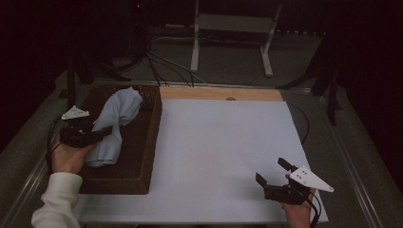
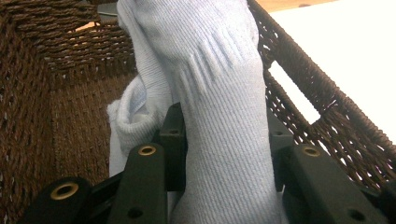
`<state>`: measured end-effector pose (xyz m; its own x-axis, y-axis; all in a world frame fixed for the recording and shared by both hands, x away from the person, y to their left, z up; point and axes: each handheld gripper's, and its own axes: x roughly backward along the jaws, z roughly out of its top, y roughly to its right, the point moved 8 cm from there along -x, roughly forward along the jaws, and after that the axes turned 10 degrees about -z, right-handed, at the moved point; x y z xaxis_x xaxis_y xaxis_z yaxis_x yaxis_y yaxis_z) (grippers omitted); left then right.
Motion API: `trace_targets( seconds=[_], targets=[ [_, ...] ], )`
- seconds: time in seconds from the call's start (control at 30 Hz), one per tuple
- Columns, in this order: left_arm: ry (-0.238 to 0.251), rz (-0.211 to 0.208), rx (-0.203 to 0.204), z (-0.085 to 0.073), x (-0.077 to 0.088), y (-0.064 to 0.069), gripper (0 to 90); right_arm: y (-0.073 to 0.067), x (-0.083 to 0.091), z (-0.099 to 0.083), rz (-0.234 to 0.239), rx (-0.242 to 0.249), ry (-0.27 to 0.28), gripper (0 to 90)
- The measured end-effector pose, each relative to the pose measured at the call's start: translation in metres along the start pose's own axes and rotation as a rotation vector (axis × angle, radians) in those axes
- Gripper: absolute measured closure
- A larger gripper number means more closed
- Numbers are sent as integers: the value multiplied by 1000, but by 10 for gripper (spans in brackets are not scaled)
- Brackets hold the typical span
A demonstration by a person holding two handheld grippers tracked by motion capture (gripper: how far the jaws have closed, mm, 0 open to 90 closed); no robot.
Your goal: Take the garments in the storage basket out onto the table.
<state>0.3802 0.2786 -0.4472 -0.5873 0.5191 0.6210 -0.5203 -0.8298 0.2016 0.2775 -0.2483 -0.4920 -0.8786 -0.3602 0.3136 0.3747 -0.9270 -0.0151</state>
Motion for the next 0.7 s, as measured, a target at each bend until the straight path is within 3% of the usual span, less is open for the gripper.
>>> trace_targets(
  seconds=[0.7],
  targets=[
    [52, 20, -3, 3, 9, 1, 628, 0, 0, 0, 3, -2, 0, 6]
  ],
)
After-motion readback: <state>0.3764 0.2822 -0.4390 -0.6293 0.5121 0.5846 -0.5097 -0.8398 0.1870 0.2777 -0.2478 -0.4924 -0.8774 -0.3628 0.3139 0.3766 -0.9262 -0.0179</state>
